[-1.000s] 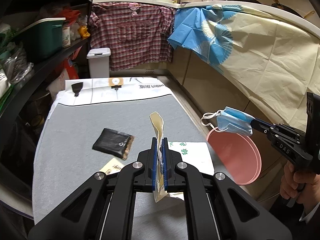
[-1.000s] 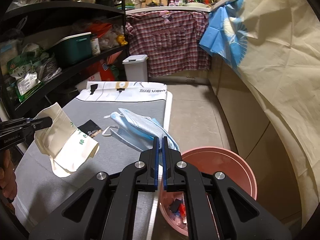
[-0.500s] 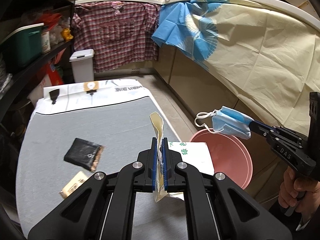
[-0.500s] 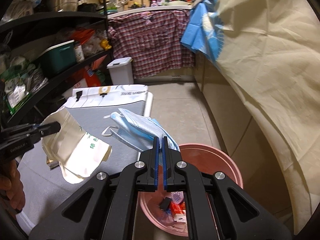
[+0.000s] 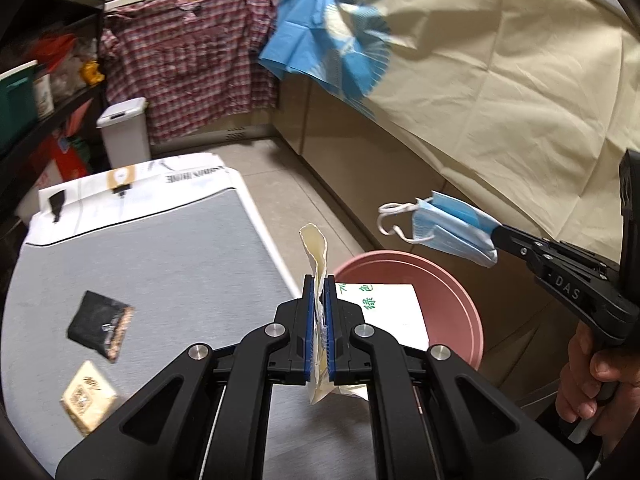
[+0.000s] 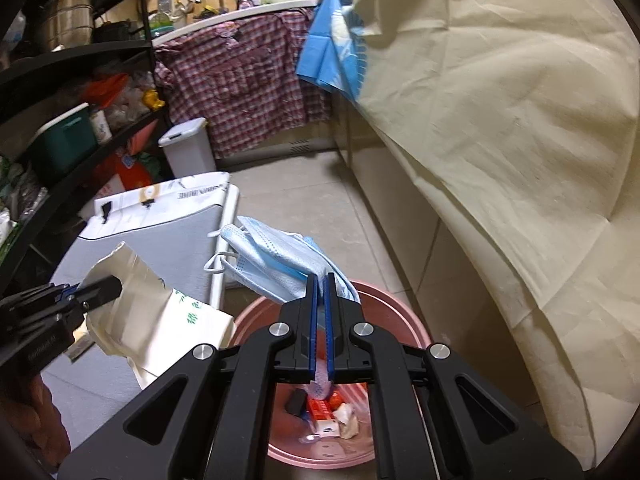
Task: Collect trash
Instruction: 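Carry paper strip and mask over the pink bucket and open both tools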
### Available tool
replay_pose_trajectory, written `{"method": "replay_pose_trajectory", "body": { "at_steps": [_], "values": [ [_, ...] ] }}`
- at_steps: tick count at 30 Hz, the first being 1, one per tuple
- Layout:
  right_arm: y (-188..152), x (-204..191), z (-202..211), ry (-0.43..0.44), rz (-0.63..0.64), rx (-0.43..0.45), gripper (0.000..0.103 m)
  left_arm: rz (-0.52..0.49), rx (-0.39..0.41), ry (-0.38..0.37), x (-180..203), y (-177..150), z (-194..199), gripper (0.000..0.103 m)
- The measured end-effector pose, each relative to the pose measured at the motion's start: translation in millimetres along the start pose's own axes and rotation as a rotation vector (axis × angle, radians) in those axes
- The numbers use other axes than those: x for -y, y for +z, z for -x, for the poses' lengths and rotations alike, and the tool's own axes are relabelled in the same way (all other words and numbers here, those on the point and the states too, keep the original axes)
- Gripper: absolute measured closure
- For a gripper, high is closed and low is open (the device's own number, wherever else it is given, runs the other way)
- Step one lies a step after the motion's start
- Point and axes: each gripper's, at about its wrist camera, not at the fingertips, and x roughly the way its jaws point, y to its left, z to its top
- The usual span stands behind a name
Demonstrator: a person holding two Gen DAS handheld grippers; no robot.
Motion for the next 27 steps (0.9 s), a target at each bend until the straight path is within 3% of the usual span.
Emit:
{"method": "replay_pose_trajectory", "body": {
  "at_steps": [16,18,20,22,23,27],
  "values": [
    [-10,15,-22,-0.052,-0.046,-0.089,0.098,-0.047,-0.066,-0.031,47,0,-42,0.098],
    [-10,16,-25,-0.06,-0.053,-0.099,0.095,-0.05,-0.082,-0.055,50,0,-47,0.096],
    [-11,19,-29,-0.058,-0.07,-0.116,0.089,-0.054,-0.092,-0.066,52,0,-49,0.087],
    [-10,19,-29,-0.056,-0.081,-0.118,0.073,-0.045,-0.083,-0.062,51,0,-47,0.076],
    [-11,19,-29,-0.059,-0.081,-0.115,0.064,-0.042,-0.082,-0.063,50,0,-46,0.076],
    [-11,19,-25,-0.055,-0.084,-0.096,0.062,-0.033,-0.073,-0.06,44,0,-39,0.076]
  ]
}}
